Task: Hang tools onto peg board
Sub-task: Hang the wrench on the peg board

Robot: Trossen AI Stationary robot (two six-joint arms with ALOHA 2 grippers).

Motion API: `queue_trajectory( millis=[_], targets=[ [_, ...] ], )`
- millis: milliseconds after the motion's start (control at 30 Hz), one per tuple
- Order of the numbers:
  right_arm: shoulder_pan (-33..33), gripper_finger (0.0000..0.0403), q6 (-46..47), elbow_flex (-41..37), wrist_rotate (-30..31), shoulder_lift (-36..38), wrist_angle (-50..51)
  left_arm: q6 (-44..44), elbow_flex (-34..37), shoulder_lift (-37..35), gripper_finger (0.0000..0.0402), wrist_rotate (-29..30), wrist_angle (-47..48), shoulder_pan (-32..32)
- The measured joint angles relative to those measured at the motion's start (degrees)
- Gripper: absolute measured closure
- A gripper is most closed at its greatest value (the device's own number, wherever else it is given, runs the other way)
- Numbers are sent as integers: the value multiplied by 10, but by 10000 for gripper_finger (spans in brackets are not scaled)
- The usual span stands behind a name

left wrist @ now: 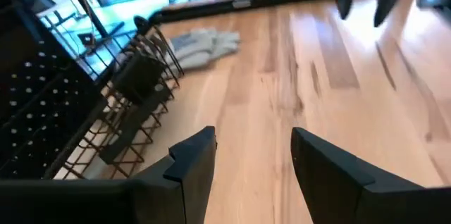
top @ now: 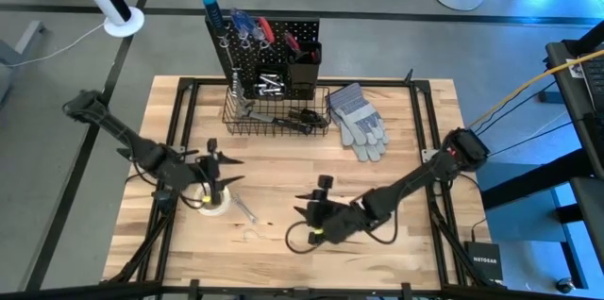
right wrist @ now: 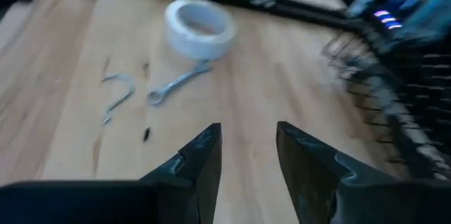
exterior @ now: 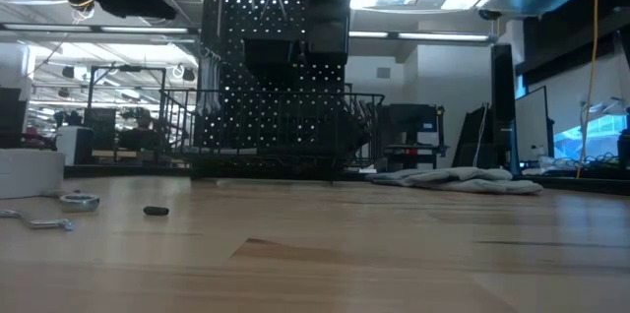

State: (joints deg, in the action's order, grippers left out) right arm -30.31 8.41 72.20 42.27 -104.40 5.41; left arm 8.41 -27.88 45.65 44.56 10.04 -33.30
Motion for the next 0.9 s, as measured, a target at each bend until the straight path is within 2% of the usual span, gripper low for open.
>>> queue_trajectory(
  millis=[133, 233, 400, 567, 633, 800, 900],
  targets=[
    [22, 260, -8, 0, -102, 0, 20, 21, -56, 81, 227, 7, 66, -18],
    [23, 260, -7, -5, -134, 0, 18, 32, -103, 145, 227, -11, 128, -19],
    [5, 260, 23, -25, -138, 0, 12, 15, -165, 249, 227, -107, 218, 0],
    [-17, 260, 70, -35, -128, -1, 11, -42, -206, 343, 227, -187, 281, 35],
    [-25, 260, 90, -35, -127, -1, 10, -48, -211, 373, 227, -229, 289, 51],
    [-44, 260, 144, -35, -118, -1, 10, -48, -210, 430, 228, -379, 295, 90],
    [-53, 260, 168, -35, -110, -1, 11, -66, -210, 449, 237, -413, 295, 99]
  ],
)
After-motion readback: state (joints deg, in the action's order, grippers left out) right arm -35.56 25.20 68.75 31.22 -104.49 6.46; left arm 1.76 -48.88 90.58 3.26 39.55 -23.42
